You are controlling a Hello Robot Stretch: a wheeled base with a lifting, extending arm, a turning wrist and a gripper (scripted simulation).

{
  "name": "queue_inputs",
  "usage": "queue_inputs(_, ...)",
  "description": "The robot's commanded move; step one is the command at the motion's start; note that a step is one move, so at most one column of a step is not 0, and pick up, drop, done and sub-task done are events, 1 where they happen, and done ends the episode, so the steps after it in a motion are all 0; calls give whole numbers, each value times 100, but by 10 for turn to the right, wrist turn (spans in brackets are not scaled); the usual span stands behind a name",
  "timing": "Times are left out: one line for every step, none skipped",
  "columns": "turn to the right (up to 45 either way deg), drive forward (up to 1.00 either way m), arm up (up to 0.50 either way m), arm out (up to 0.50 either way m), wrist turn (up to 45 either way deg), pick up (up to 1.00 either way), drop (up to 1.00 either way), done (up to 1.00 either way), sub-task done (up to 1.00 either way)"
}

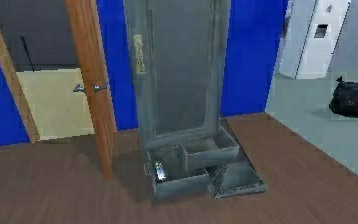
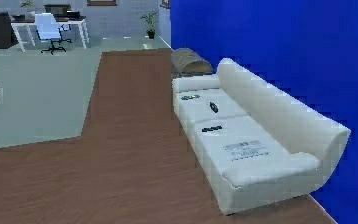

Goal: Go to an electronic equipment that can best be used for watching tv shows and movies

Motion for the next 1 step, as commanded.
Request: queue_inputs(-450, 0, 0, 0, 0, 0, 0, 0, 0)
